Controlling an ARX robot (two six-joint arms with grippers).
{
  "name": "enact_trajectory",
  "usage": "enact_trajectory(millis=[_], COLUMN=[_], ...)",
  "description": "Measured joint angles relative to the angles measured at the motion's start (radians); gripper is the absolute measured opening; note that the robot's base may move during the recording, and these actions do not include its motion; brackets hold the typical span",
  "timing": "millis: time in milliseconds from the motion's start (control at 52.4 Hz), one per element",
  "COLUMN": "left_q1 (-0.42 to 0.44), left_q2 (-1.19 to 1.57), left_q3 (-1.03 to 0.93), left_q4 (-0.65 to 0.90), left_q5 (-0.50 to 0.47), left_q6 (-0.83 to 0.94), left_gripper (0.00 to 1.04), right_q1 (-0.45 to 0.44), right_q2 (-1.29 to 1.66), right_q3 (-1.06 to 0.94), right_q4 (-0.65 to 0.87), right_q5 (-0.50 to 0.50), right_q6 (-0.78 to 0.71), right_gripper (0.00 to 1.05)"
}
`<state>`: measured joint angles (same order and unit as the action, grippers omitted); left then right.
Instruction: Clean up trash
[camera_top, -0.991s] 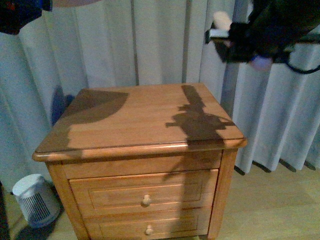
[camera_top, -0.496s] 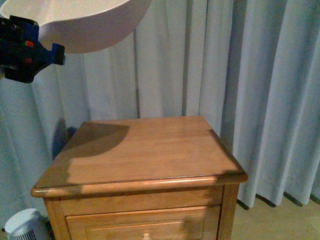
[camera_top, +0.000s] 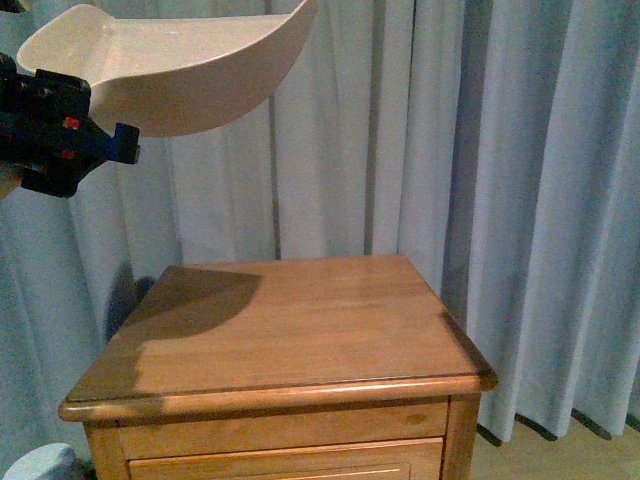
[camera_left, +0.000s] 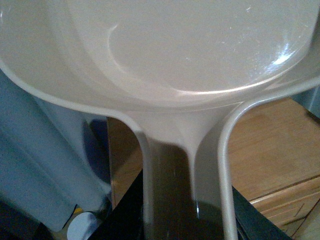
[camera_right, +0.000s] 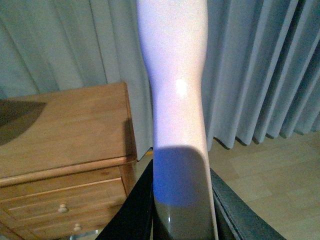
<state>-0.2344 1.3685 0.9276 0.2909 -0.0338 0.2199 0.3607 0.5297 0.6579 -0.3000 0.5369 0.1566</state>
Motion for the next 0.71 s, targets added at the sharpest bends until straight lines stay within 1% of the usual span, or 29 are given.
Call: enact_trajectory(millis=[305,705], left_q1=[0.000,0.000], left_q2=[0.000,0.000], left_q3=[0.000,0.000], left_q4=[0.000,0.000], left_q5=[-0.003,-0.002], left_q6=[0.000,0.000], left_gripper=[0.25,0.25], right_q1=[-0.017,-0.023], right_q2=[0.037,0.044], right_q3=[0.000,-0.002], right_q4=[0.059,0.059], right_q5=[-0.026,-0.040], right_q6=[-0.001,-0.001], right_gripper=[0.21,0.21])
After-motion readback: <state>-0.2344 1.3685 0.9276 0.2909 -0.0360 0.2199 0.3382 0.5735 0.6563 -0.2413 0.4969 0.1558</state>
